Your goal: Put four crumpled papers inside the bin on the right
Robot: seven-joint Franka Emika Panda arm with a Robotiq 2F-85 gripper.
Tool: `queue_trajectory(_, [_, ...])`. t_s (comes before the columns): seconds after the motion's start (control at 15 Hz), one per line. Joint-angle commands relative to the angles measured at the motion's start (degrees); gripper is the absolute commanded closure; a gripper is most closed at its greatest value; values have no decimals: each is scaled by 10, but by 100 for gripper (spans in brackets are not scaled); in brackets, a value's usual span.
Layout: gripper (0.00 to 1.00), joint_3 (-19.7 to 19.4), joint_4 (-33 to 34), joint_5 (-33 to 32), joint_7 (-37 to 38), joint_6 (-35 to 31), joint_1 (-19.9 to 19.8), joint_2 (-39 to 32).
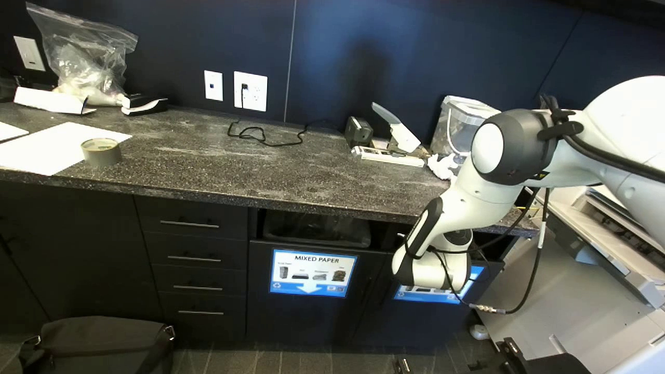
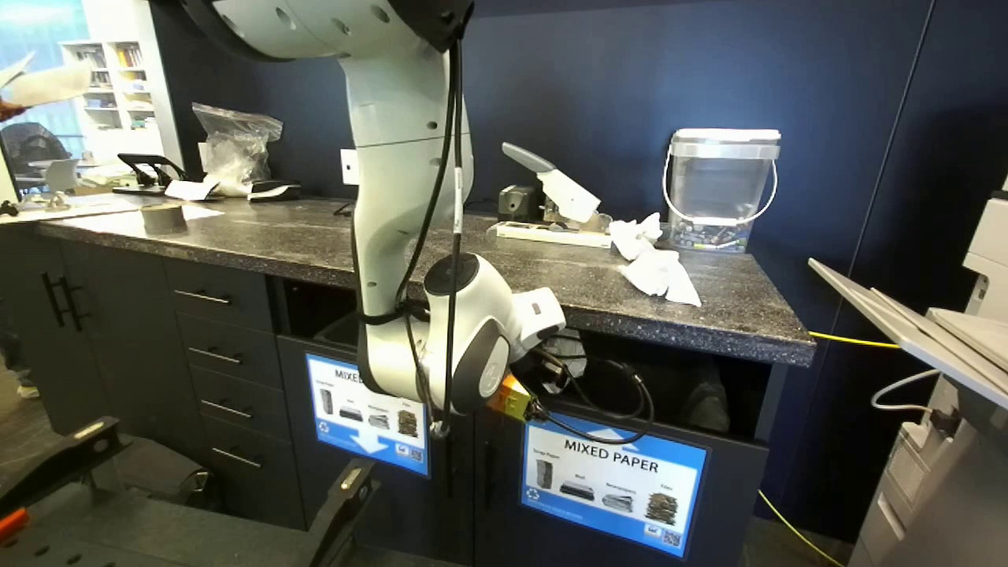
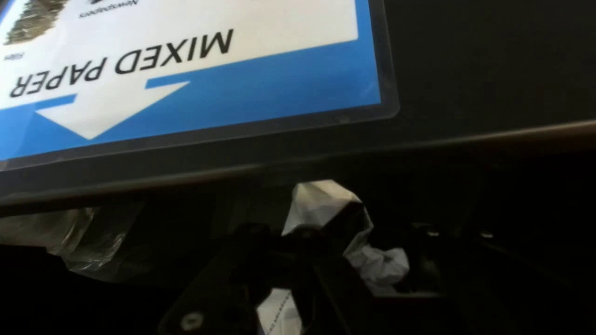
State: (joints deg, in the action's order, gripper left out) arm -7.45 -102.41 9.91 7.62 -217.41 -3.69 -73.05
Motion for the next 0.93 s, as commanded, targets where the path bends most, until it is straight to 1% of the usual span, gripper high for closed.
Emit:
queue_trajectory(0.0, [89,21,71,-10,-9,-10,-21,-45])
queue_trajectory(0.2, [90,26,92,-10,-10,-7,-26,-59])
queue_trajectory(0.27, [70,22,94,-9,-16,-5,-23,-61])
queue_trajectory(0.33, [65,17,95,-7,-22,-7,-17,-65])
queue_trajectory(0.4, [62,15,97,-3,-26,-8,-12,-68])
queue_trajectory(0.47, [55,14,99,-3,-30,-6,-11,-70])
queue_trajectory(0.53, [46,15,101,-6,-33,-4,-13,-71])
queue_trajectory(0.67, [32,15,104,-7,-36,-4,-14,-73])
queue_trajectory(0.87, [8,15,105,-7,-40,-3,-14,-75])
